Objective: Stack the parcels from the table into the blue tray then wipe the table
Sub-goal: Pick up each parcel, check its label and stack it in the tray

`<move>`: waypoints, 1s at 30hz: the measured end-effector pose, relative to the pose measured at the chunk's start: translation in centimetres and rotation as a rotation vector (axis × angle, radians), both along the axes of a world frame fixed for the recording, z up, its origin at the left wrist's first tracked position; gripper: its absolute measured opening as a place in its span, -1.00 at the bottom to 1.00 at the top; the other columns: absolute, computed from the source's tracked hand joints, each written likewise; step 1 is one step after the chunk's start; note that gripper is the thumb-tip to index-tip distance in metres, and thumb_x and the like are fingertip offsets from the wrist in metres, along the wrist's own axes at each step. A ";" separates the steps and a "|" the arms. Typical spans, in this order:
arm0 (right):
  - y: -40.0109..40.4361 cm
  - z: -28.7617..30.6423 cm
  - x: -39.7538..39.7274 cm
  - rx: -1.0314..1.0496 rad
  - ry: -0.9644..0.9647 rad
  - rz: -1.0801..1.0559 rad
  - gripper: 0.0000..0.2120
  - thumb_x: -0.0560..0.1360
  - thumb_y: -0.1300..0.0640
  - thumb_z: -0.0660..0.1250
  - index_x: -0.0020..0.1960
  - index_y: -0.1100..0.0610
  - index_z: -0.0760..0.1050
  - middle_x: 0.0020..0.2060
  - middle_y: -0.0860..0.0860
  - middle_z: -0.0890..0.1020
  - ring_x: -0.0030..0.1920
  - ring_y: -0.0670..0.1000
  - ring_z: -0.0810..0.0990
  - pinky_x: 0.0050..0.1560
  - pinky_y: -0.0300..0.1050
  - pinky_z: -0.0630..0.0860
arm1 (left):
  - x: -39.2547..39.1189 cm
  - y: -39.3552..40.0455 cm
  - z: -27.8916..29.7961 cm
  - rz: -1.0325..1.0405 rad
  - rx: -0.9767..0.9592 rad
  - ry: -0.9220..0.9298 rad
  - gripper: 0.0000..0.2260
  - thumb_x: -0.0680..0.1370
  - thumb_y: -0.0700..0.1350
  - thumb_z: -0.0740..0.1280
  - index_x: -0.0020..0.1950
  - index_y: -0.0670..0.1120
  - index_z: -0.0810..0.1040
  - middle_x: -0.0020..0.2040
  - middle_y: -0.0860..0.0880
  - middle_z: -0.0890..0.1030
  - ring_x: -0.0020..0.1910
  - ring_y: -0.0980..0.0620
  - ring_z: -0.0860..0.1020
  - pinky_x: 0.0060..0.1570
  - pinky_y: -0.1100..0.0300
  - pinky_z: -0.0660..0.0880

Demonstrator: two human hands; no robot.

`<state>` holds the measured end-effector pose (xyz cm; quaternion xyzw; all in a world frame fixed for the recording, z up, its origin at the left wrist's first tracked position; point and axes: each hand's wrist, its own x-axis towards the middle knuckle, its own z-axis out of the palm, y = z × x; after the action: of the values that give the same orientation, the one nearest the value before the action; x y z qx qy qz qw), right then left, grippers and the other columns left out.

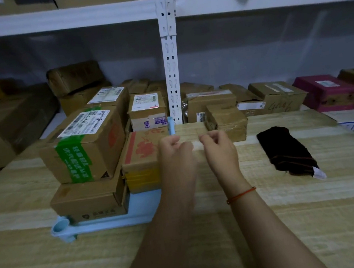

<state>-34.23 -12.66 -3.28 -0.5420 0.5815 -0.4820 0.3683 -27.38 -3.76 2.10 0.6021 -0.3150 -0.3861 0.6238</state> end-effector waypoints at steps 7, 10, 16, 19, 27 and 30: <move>-6.2 -1.2 -4.7 0.142 -0.079 -0.244 -0.74 0.52 0.01 0.22 0.12 0.13 0.45 0.13 0.12 0.57 0.12 0.17 0.53 0.16 0.07 0.48 | -3.3 -9.6 0.7 -0.228 0.160 -0.076 -0.83 0.57 -0.24 0.17 -0.08 -0.05 0.52 -0.32 -0.02 0.45 -0.38 0.08 0.34 -0.40 0.20 0.28; -8.7 -1.9 -6.3 0.207 -0.062 -0.289 -0.58 0.52 0.00 0.22 0.30 0.19 0.41 0.23 0.16 0.54 0.20 0.23 0.51 0.22 0.09 0.46 | -3.8 -14.1 -1.3 -0.289 0.269 -0.086 -0.67 0.56 -0.18 0.14 0.28 -0.18 0.50 0.04 -0.19 0.60 -0.10 -0.06 0.56 -0.06 0.09 0.53; -12.7 -1.9 -7.5 0.232 -0.017 -0.222 -0.57 0.53 0.03 0.23 0.34 0.19 0.37 0.27 0.20 0.52 0.27 0.26 0.48 0.25 0.05 0.41 | -4.1 -22.5 -6.8 -0.305 0.352 -0.107 -0.57 0.39 -0.05 0.17 0.21 -0.12 0.54 0.07 -0.15 0.63 0.01 -0.17 0.60 0.11 -0.12 0.54; -14.2 -2.1 -7.4 0.226 0.009 -0.201 -0.59 0.48 -0.01 0.24 0.27 0.14 0.40 0.23 0.18 0.55 0.23 0.25 0.49 0.27 0.11 0.44 | -4.5 -24.4 -7.9 -0.319 0.349 -0.094 -0.64 0.43 -0.05 0.18 0.16 -0.07 0.57 0.01 -0.12 0.65 -0.01 -0.15 0.62 0.09 -0.11 0.55; -14.6 -2.7 -7.4 0.235 -0.005 -0.207 -0.65 0.45 -0.06 0.25 0.17 0.07 0.43 0.15 0.13 0.59 0.21 0.23 0.51 0.24 0.08 0.45 | -5.3 -22.2 -5.9 -0.284 0.300 -0.071 -0.71 0.57 -0.11 0.13 0.25 -0.07 0.49 0.08 -0.12 0.61 0.06 -0.14 0.57 0.06 0.06 0.50; -13.8 -2.8 -7.3 0.218 -0.035 -0.236 -0.57 0.44 -0.11 0.23 0.19 0.12 0.51 0.19 0.13 0.58 0.18 0.23 0.53 0.26 0.13 0.45 | -5.0 -21.9 -6.2 -0.274 0.311 -0.051 -0.68 0.53 -0.14 0.13 0.25 -0.09 0.48 0.08 -0.15 0.61 0.05 -0.15 0.59 0.06 -0.02 0.54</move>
<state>-41.50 -26.46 -6.04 -0.4182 0.6837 -0.4652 0.3758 -32.36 -25.67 -4.11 0.6522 -0.3463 -0.4961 0.4567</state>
